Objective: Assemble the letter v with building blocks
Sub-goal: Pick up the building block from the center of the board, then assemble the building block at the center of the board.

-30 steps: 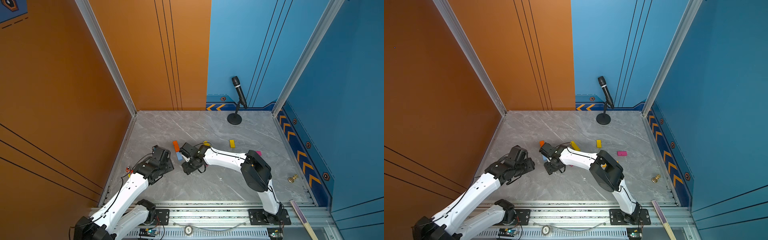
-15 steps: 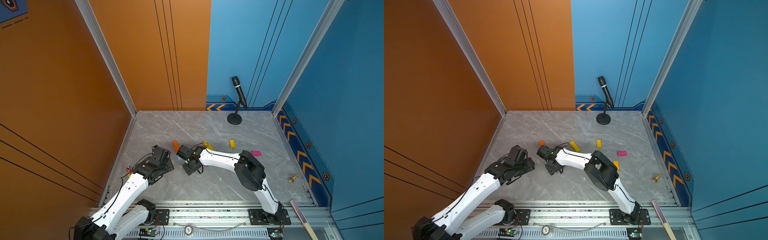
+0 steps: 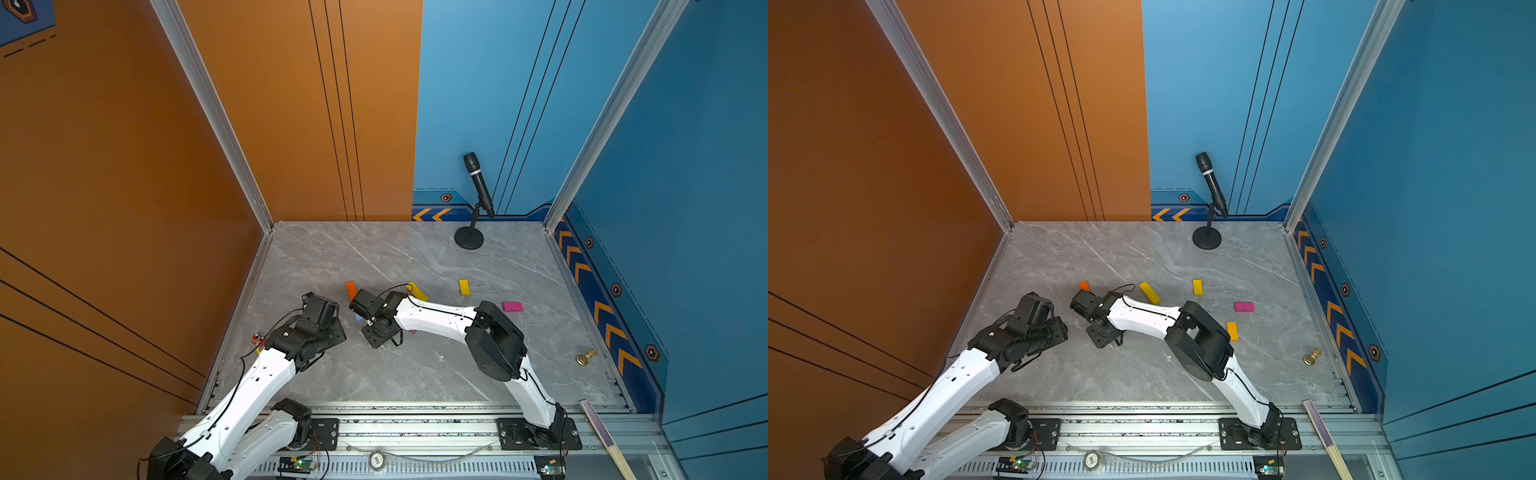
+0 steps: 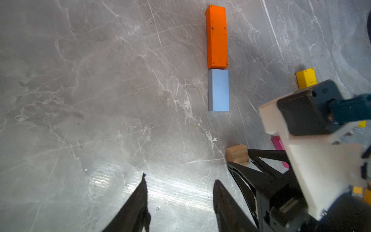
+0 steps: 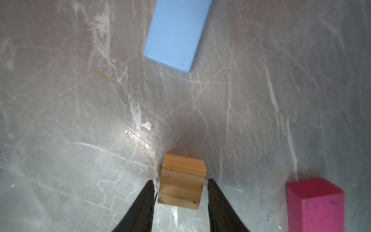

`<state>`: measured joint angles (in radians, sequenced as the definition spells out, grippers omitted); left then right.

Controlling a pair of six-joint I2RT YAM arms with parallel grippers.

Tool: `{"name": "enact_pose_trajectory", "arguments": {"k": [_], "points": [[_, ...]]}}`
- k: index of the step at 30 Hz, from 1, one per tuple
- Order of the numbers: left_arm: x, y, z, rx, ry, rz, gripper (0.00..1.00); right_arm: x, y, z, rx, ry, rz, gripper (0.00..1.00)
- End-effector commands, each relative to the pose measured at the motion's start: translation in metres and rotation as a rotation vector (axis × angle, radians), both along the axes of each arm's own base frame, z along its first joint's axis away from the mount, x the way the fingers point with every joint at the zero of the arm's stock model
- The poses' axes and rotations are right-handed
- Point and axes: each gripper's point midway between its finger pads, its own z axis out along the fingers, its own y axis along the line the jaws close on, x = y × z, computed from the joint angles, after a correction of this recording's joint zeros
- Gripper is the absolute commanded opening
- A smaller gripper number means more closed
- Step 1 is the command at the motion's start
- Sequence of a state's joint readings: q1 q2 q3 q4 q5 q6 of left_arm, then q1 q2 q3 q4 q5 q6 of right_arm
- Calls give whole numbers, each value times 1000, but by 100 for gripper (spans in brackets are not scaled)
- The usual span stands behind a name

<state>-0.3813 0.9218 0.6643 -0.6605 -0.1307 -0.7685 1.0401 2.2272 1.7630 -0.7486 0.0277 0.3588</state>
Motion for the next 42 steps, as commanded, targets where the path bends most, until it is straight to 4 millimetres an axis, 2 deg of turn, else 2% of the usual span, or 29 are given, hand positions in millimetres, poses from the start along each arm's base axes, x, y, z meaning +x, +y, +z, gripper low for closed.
{"name": "enact_pose_trajectory", "arguments": {"k": [1,8,9,11,25,42], "points": [[-3,6,-4,15,1,14,54,-4,1,-6,-23,18,17,34],[-4,10,-3,14,-2,26,54,-5,-1,-12,-33,28,6,34],[-4,10,-3,13,-2,27,54,0,7,-3,-9,15,3,34],[-5,11,-3,12,-5,30,54,2,11,-2,-3,15,-8,34],[-4,18,-3,22,-12,46,54,17,30,-2,48,35,-107,31],[-4,24,-5,33,-5,54,54,29,34,-12,53,41,-203,31]]}}
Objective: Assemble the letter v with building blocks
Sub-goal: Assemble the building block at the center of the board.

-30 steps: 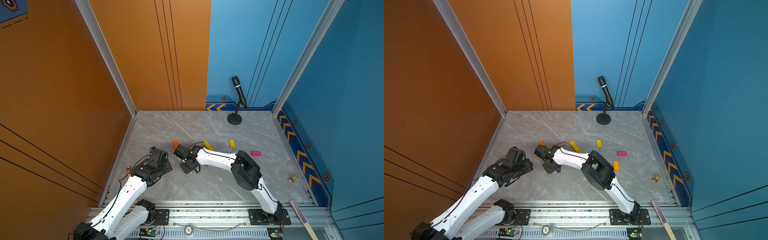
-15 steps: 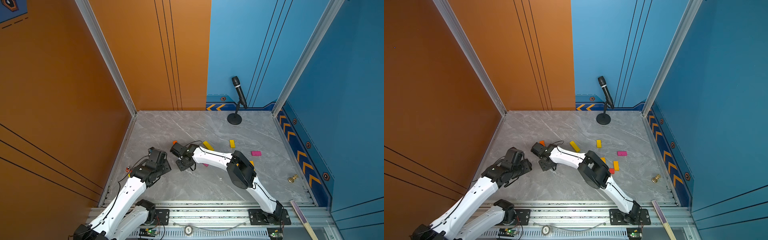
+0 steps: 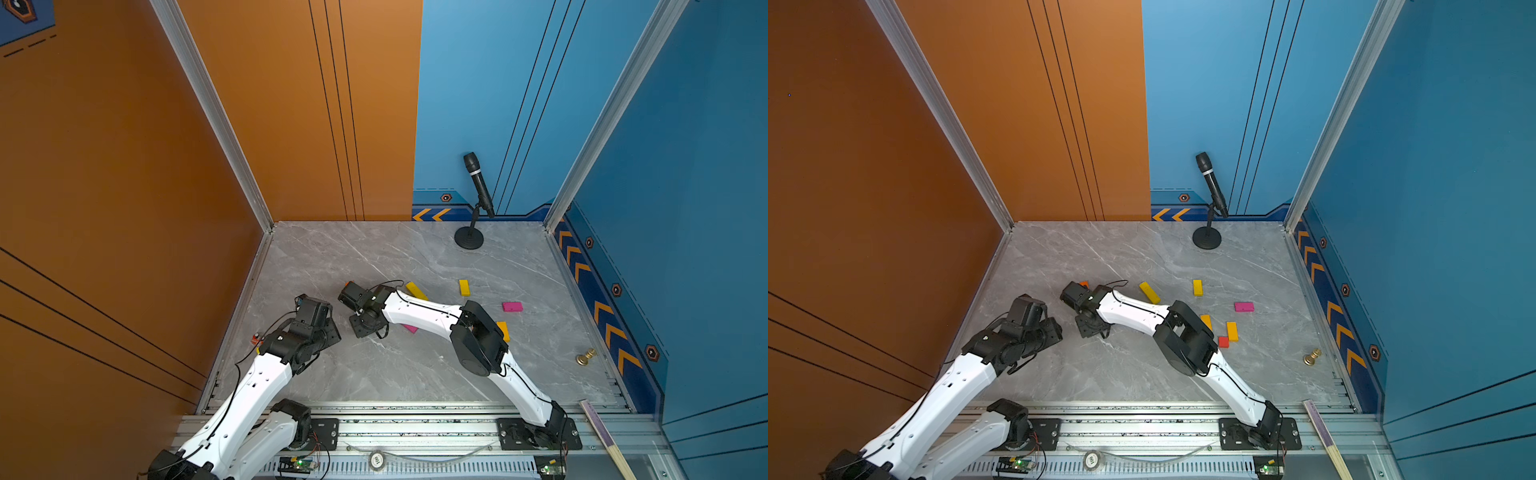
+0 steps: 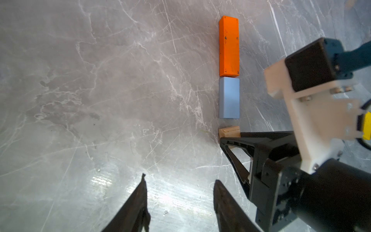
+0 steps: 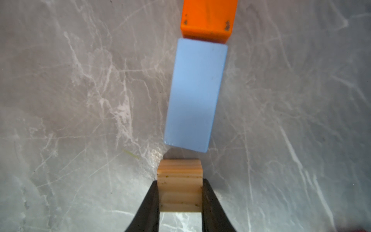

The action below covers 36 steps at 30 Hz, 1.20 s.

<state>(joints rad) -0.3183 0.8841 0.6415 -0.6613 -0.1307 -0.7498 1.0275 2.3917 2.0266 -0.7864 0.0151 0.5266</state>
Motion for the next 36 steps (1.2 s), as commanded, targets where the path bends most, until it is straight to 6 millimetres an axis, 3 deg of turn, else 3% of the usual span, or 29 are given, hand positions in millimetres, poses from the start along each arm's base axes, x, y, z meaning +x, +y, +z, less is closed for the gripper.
{"name": "enact_pose_trajectory", "arguments": {"k": [1,36], "points": [[-4,7,-5,26,13,7,54,0,-7,-12,-40,27,-37,31],[-6,10,-8,18,15,18,54,13,-9,-18,-54,-2,-86,32]]}}
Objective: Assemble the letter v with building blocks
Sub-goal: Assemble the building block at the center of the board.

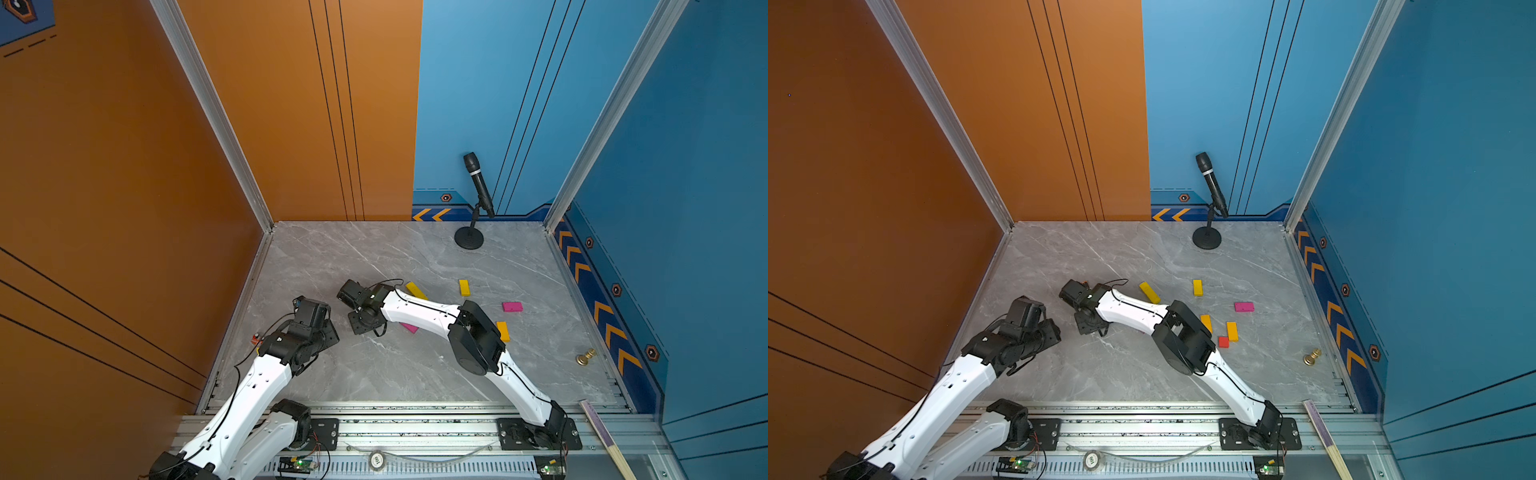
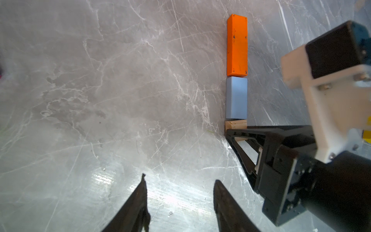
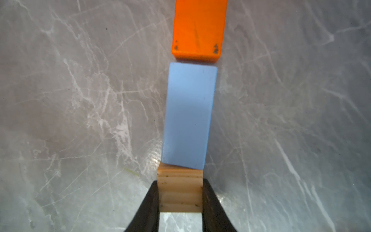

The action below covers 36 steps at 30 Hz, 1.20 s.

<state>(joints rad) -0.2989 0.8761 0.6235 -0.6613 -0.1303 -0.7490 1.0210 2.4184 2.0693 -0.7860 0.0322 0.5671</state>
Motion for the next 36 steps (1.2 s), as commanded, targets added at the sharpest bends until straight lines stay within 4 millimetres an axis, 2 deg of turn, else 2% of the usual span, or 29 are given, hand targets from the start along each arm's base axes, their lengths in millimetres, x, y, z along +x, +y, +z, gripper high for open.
{"name": "enact_pose_trajectory", "arguments": {"k": [1,16,21,27,33,36], "points": [[-4,5,-3,15,5,0,54,3,-13,-19,-69,12,-37,32],[-4,6,-4,16,7,4,54,7,-13,-20,-68,9,-42,34],[-4,6,-4,16,8,4,54,7,-14,-20,-72,9,-42,39],[-4,5,-4,15,10,3,54,7,-14,-14,-66,6,-36,59],[-1,5,-4,13,10,4,54,7,-13,5,-42,-12,-17,98],[0,4,-4,13,14,-1,54,9,-14,20,-22,-30,-12,99]]}}
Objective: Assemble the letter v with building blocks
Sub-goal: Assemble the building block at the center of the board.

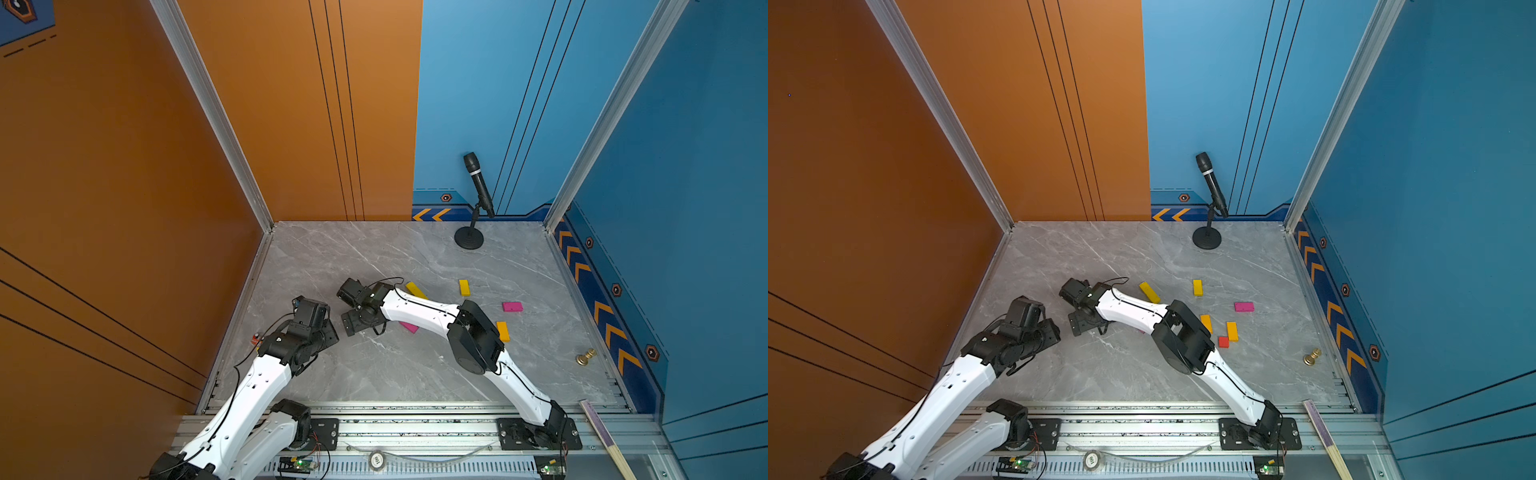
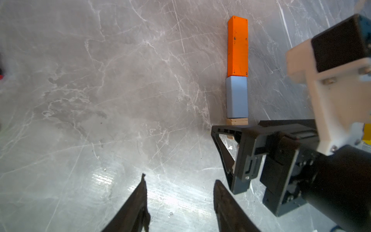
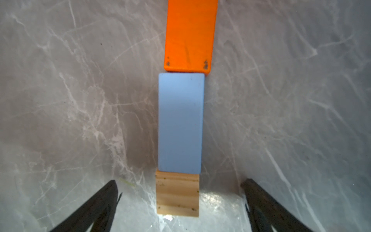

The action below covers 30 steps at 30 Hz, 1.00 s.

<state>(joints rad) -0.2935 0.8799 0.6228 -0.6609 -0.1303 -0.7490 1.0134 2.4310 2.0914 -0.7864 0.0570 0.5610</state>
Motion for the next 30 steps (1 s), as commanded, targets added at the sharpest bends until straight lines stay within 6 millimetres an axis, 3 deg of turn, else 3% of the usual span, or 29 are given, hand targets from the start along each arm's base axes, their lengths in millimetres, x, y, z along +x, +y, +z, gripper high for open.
{"name": "enact_pose_trajectory", "arguments": {"k": [1,5,12,16,18,19,20,23,25,27,30], "points": [[1,2,-3,12,11,-5,54,1,-13,24,-10,-10,-1,99],[4,1,0,9,6,-4,54,3,-16,45,36,-8,-1,99],[13,-1,8,9,-3,-5,53,6,-16,108,245,14,-4,100],[23,-10,7,-19,3,-17,43,19,-31,140,372,4,-50,100],[31,-16,3,-40,12,-28,34,29,-43,145,404,-3,-86,98],[35,-20,1,-51,20,-34,29,35,-48,147,420,-9,-103,90],[39,-24,-2,-60,30,-39,24,37,-56,138,411,8,-123,81],[51,-33,-14,-87,63,-50,0,46,-69,133,433,26,-164,33],[59,-38,-26,-109,88,-48,0,50,-75,133,442,23,-179,12],[67,-42,-34,-144,98,-39,0,54,-79,131,443,27,-188,1],[78,-45,-49,-204,113,-15,0,57,-83,129,445,34,-199,0]]}}
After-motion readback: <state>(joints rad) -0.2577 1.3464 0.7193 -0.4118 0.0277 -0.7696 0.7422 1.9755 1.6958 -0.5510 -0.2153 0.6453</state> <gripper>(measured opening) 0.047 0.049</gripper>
